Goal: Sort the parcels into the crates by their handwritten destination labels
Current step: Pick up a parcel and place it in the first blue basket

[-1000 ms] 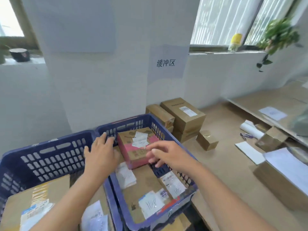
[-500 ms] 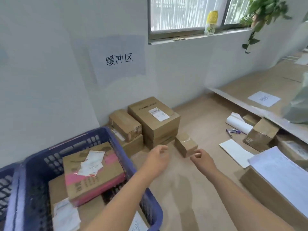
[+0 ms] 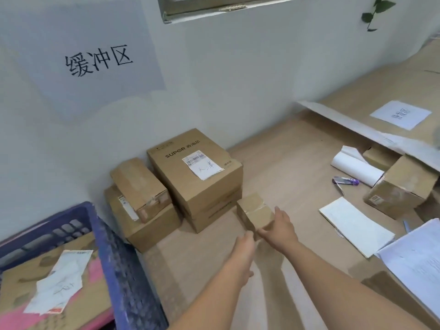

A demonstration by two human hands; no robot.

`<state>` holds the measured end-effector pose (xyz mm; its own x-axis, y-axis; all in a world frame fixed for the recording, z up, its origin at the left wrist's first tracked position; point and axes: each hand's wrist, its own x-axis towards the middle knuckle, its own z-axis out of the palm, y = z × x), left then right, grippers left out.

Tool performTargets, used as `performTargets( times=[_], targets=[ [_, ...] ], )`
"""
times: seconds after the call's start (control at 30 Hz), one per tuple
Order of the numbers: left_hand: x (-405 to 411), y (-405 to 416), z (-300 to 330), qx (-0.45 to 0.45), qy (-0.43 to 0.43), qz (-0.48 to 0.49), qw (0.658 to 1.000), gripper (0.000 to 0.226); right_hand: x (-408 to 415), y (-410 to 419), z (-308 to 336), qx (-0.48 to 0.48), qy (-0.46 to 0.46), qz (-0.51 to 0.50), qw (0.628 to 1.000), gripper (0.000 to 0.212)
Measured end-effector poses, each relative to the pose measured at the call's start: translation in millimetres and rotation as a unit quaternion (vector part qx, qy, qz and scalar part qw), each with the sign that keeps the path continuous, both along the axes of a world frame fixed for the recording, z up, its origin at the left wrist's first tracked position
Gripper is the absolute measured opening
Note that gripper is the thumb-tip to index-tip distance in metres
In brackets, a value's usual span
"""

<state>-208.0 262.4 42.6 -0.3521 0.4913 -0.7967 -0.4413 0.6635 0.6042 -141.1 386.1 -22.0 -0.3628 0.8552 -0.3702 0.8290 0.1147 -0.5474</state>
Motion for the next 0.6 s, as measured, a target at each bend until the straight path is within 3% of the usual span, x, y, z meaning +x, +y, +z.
performTargets(
  times=[0.27, 0.43, 0.6],
  targets=[
    [-7, 34, -31, 0.056, -0.011, 0.042, 0.997, 0.023, 6, 21, -15, -0.06, 0.065, 0.018, 0.996, 0.057],
    [-15, 32, -38, 0.048, -0.014, 0.038, 0.998, 0.037, 14, 24, -7, -0.075, 0.1, 0.006, 0.992, 0.036],
    [-18, 25, -46, 0.107, -0.002, 0.033, 0.994, 0.039, 19, 11, 16, -0.067, 0.159, -0.022, 0.985, 0.019]
  ],
)
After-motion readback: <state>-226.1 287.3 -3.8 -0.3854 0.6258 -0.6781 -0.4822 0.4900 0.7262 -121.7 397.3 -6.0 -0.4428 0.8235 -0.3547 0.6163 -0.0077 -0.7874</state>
